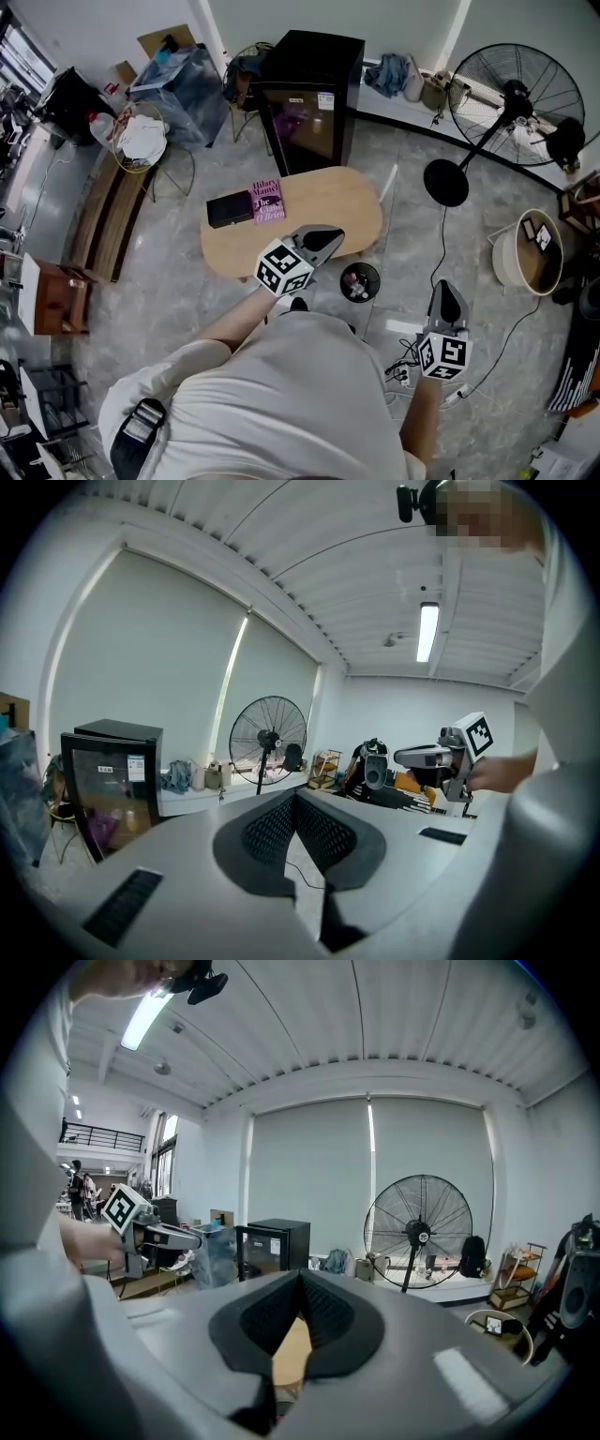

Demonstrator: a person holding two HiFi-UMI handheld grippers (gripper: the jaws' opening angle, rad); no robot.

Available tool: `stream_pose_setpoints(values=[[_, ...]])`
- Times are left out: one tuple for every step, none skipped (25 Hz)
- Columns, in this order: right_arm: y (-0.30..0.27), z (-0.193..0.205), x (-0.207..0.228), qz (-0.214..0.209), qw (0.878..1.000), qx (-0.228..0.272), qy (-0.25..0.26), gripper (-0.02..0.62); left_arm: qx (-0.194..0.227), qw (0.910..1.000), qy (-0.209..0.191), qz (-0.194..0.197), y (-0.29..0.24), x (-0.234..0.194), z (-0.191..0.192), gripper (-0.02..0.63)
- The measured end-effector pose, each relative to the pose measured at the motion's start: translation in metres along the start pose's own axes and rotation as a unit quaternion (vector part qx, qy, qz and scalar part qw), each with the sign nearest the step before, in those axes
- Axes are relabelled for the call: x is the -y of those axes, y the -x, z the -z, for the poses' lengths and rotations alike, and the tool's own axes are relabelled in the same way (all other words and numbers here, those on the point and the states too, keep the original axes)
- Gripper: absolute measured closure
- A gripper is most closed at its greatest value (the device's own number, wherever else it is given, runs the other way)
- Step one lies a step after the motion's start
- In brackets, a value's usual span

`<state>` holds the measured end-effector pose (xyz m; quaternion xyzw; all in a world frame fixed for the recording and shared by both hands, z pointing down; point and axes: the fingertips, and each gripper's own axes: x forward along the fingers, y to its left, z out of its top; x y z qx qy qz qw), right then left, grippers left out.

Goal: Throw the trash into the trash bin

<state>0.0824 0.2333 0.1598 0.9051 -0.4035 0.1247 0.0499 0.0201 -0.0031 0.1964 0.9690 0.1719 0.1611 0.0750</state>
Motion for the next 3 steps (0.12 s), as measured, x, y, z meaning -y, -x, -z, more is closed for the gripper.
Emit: stream_pose_setpoints(values=[[-0.0009,-0.0001,0.0,0.001,1.0,0.0,0.0,0.584,0.001,1.0,0.001,0.0,-0.0002,-0.0011,-0.0007,0.6],[-0.002,-0.0001,0.0,0.001,1.0,0.0,0.0,0.584,0.002,1.0,0.002,0.0,-0.0004,-0.0023,-0.0014,0.6],[-0.003,-0.0001,-0.0001,0.002,1.0,0.0,-0.001,0.584,0.003,1.0,0.003,0.0,-0.0006,-0.0034,-0.0021,0.6]])
